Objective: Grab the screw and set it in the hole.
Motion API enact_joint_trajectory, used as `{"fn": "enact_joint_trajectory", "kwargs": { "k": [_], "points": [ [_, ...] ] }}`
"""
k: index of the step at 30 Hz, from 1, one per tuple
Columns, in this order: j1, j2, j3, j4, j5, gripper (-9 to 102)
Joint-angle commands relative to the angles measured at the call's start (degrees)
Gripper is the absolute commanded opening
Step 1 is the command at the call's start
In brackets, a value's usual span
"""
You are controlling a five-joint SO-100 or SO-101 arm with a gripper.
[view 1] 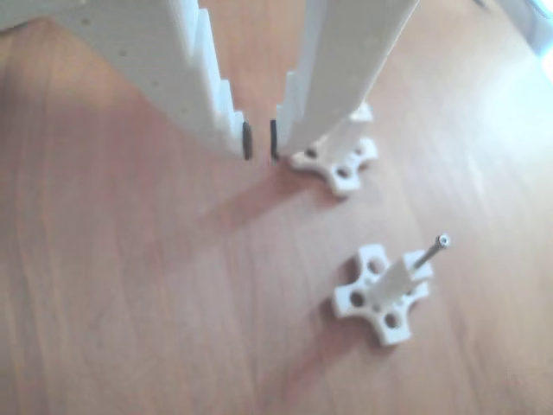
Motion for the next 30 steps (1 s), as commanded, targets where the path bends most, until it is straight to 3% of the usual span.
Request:
{"fn": "enact_joint_trajectory", "kwargs": {
  "k": [1, 30],
  "points": [
    [0.18, -3.60, -10.99, 1.67, -0.18, 3],
    [3.69, -31.73, -33.05, -0.53, 0.44, 9]
  ]
}}
